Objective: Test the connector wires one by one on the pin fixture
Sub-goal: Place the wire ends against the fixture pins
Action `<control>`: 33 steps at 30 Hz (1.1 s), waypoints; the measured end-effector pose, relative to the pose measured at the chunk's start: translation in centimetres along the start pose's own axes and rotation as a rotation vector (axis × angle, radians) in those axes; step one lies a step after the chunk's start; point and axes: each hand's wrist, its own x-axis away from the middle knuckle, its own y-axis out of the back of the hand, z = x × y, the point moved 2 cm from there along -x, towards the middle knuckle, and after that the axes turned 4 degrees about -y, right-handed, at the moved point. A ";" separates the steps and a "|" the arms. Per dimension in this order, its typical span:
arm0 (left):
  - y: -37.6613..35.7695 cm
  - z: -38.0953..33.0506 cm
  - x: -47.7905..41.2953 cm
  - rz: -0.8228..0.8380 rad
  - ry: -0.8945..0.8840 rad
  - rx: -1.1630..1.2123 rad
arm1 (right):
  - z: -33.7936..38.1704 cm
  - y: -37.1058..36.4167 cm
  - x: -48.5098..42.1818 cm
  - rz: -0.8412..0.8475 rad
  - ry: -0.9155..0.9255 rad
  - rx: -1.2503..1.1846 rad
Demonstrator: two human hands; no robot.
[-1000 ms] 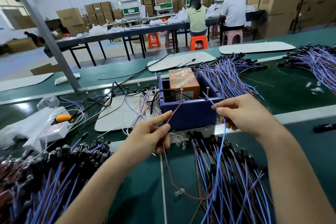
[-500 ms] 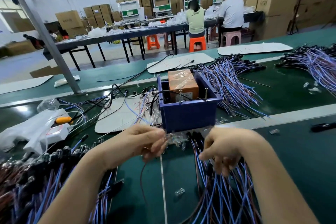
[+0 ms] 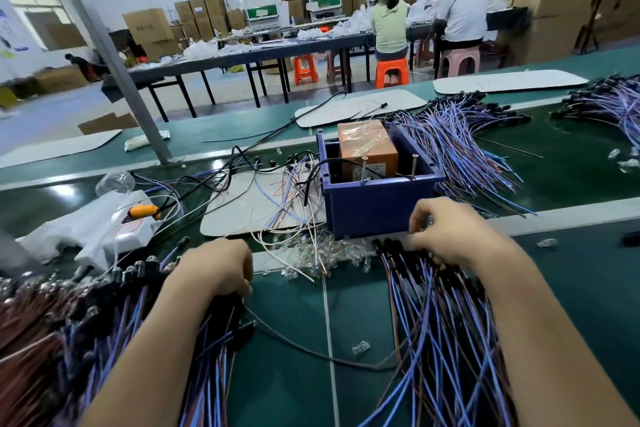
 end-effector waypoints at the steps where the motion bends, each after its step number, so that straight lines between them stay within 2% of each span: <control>1: -0.1 -0.1 -0.1 -0.007 0.002 -0.014 | -0.1 0.2 0.0 -0.043 -0.003 -0.063; 8: -0.2 -0.8 0.1 -0.013 -0.002 -0.076 | -0.4 0.9 -0.3 -0.061 0.011 -0.322; 16: 0.4 -0.2 0.7 -0.011 -0.004 -0.034 | -0.1 0.6 -0.2 0.005 0.043 -0.334; 26: 2.6 0.4 2.5 -0.025 -0.007 0.081 | 1.2 1.0 1.0 0.137 0.090 -0.471; 33: 1.4 -3.7 3.7 0.054 -0.069 -0.078 | 1.9 0.9 1.5 0.166 0.113 -0.485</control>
